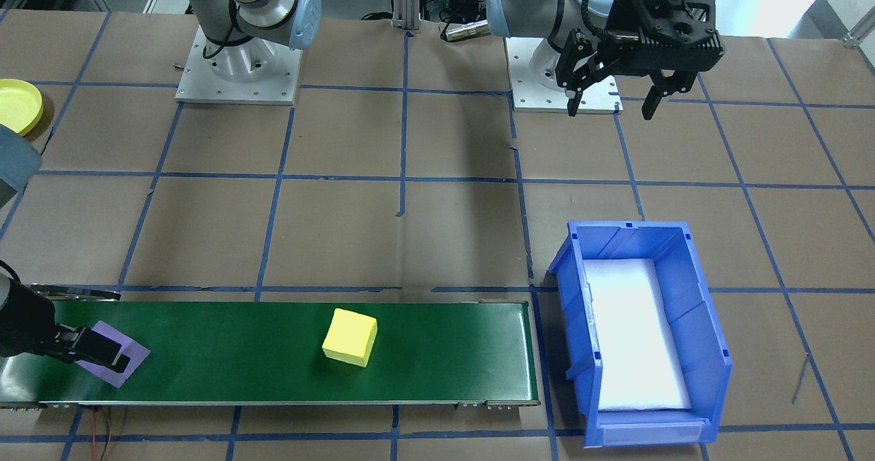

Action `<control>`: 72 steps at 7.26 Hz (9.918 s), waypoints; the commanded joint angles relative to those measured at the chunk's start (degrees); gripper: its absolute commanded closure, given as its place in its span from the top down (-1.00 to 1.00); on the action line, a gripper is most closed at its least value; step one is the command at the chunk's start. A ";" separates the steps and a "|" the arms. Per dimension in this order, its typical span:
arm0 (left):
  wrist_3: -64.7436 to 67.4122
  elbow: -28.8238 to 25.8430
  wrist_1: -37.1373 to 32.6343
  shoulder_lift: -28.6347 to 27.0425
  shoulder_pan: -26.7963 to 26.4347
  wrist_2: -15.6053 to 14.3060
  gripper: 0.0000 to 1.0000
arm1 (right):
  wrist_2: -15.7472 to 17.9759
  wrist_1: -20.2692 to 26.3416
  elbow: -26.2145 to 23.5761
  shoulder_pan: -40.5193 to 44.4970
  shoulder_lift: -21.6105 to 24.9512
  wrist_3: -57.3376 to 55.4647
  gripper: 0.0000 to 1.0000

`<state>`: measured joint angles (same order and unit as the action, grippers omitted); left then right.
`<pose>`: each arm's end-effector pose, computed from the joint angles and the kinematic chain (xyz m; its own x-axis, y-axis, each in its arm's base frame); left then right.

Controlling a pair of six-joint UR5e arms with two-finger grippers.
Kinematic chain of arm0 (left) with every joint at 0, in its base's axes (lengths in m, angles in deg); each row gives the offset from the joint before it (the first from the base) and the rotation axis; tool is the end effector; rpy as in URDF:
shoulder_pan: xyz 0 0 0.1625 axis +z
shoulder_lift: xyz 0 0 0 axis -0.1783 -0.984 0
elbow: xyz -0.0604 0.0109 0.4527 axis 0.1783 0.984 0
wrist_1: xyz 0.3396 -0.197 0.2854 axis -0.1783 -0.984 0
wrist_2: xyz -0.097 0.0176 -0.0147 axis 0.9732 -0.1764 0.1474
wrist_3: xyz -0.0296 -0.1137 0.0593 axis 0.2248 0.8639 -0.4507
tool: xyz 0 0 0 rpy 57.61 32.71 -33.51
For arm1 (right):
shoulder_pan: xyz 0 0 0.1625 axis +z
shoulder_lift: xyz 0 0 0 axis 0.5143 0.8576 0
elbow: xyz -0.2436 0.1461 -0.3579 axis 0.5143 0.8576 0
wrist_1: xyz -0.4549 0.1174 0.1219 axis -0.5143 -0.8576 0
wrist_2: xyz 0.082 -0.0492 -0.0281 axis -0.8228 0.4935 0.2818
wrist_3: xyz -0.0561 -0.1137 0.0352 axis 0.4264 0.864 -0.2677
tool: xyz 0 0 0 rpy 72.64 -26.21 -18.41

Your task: Move block left to right into plate

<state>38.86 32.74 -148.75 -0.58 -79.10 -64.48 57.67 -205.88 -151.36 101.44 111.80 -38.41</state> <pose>-0.1239 -0.5237 0.5318 -0.9974 0.0618 -0.0360 0.0654 0.9919 -0.1091 -0.0928 -0.7705 0.2446 -0.9448 0.1864 -0.2693 0.2153 0.9731 -0.0818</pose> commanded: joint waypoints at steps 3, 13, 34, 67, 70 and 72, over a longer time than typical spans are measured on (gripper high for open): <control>-0.81 -0.49 0.08 0.34 0.17 0.09 1.00 | 1.45 -0.23 -1.65 0.00 -0.48 0.25 0.50; -2.22 0.48 0.52 0.07 0.78 0.18 1.00 | 14.19 3.90 -3.05 -35.82 1.56 49.43 -0.36; -2.22 0.48 0.61 0.25 0.87 0.44 1.00 | -1.97 -3.02 -6.05 -0.27 4.90 -5.71 0.99; -2.04 0.48 0.69 0.25 0.87 0.44 1.00 | 11.39 18.47 -0.38 -42.24 13.75 50.39 0.98; -2.04 0.48 0.69 0.25 0.87 0.53 1.00 | 12.26 24.41 0.46 -28.70 22.78 32.41 0.98; -1.87 0.48 0.69 0.25 0.87 0.53 1.00 | 14.53 31.81 0.20 -16.41 29.82 18.16 0.99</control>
<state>36.94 33.23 -148.06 -0.33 -78.24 -63.95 70.54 -178.84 -151.05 77.37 137.26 -11.52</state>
